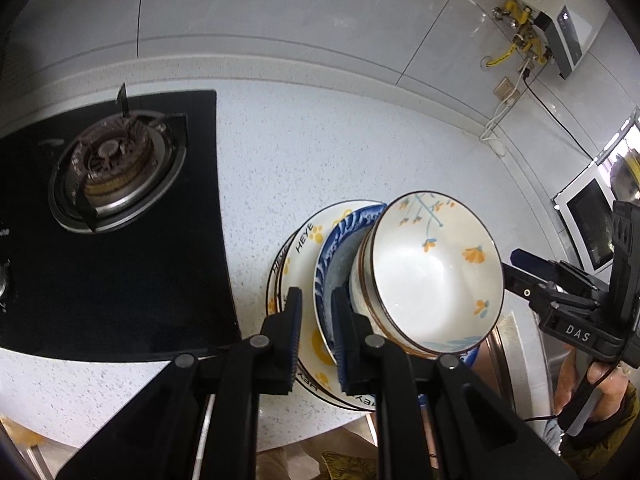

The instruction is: Organize plates and bowls

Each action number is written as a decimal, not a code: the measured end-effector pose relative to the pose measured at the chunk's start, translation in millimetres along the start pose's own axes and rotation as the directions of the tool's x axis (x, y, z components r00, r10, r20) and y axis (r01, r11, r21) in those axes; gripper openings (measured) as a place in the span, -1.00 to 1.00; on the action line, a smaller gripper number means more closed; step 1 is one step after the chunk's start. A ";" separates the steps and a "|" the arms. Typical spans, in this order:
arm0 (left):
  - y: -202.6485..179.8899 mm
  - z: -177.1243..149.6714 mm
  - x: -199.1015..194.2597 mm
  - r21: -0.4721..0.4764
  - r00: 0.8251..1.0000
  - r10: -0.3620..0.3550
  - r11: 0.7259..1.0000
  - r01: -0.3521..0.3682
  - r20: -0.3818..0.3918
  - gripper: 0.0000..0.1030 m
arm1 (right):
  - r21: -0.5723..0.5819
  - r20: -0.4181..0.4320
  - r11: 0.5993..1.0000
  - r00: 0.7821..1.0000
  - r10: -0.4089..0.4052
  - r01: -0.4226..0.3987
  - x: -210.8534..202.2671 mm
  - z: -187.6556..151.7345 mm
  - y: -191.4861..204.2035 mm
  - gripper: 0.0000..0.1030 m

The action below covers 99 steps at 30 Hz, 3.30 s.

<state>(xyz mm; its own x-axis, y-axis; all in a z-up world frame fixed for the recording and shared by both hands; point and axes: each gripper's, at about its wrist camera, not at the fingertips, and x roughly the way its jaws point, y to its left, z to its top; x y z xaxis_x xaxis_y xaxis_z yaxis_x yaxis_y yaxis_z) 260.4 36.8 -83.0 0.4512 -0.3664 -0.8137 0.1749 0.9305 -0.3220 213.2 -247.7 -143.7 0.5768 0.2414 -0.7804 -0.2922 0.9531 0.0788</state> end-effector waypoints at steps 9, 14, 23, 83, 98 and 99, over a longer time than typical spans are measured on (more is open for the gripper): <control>-20.9 -3.2 -36.6 0.110 0.983 0.077 0.989 -0.096 0.165 -0.54 | 0.035 0.128 0.999 0.991 -0.028 0.024 -34.2 -10.0 4.0 0.47; -32.4 -9.6 -54.9 0.153 0.975 0.043 0.985 -0.078 0.220 -0.53 | 0.049 0.176 0.998 0.983 -0.049 0.041 -49.0 -17.6 9.0 0.62; -49.8 -25.4 -84.5 0.231 0.948 -0.003 0.970 -0.075 0.319 -0.35 | 0.104 0.203 0.991 0.974 -0.101 0.081 -67.9 -37.5 8.5 0.65; -63.2 -193.1 -243.2 0.060 0.831 0.163 0.971 -0.229 0.532 0.70 | 0.045 0.329 0.982 0.925 -0.189 0.185 -193.6 -168.8 33.1 0.98; -85.4 -221.8 -269.3 0.014 0.799 0.227 0.959 -0.281 0.557 0.69 | 0.036 0.313 0.996 0.946 -0.086 0.078 -213.1 -187.8 15.4 0.98; -87.7 -222.9 -269.8 0.009 0.798 0.234 0.958 -0.286 0.555 0.69 | 0.036 0.310 0.998 0.948 -0.068 0.060 -214.0 -190.9 13.2 0.98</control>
<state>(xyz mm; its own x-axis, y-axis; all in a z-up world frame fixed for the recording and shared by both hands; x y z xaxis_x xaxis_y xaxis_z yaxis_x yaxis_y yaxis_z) -71.8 53.4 56.9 0.8867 -0.0734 -0.4564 0.0459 0.9964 -0.0712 -59.7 -321.6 -94.1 0.8030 0.2209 -0.5535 -0.2298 0.9717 0.0544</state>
